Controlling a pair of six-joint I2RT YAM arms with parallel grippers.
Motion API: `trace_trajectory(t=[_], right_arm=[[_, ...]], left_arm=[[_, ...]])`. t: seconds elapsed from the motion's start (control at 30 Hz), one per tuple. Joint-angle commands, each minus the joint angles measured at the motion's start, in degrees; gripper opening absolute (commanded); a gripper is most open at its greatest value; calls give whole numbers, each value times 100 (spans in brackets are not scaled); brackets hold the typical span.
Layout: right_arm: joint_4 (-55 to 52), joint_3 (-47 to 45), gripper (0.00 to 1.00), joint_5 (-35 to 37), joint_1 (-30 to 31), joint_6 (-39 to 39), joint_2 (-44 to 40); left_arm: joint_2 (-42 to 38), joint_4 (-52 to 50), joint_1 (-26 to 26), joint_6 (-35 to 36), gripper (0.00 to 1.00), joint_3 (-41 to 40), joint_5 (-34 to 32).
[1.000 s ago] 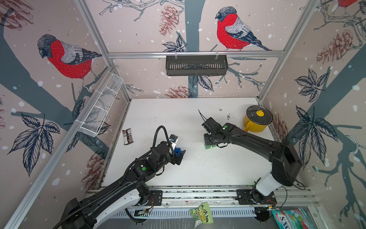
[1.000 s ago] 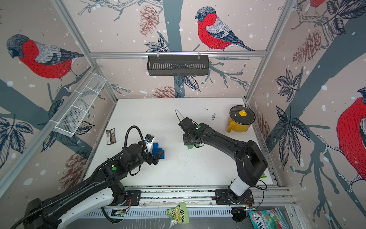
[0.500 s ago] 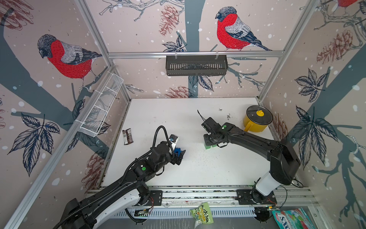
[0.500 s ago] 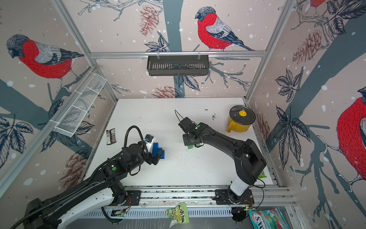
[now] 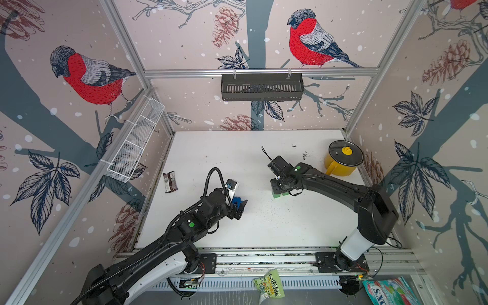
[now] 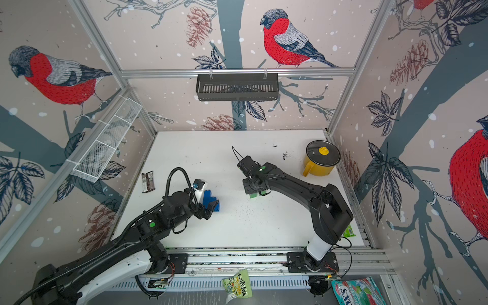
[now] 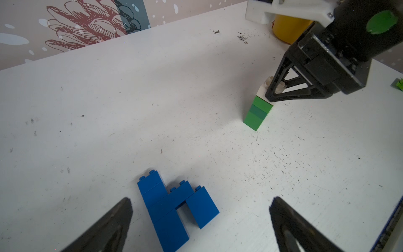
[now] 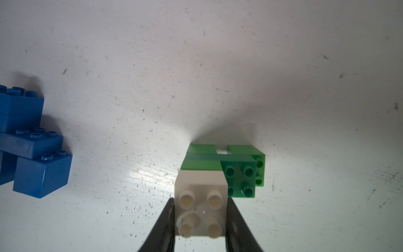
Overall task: Assemble the letter h with lego
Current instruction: Assemble the lego brick with the lego brick.
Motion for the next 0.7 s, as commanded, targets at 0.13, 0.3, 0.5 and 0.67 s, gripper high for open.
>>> trace_trajectory(t=[0.13, 0.3, 0.5, 0.67], right_arm=[[-286, -3, 0, -51, -39, -147, 80], [-327, -26, 0, 55, -43, -98, 150], [-273, -161, 0, 31, -42, -61, 281], [-235, -168, 0, -8, -17, 33, 266]], left_arm=[[-14, 65, -5, 14, 98, 22, 62], [-6, 64, -10, 11, 98, 15, 67], [2, 56, -10, 7, 98, 14, 84], [2, 60, -10, 6, 98, 21, 91]])
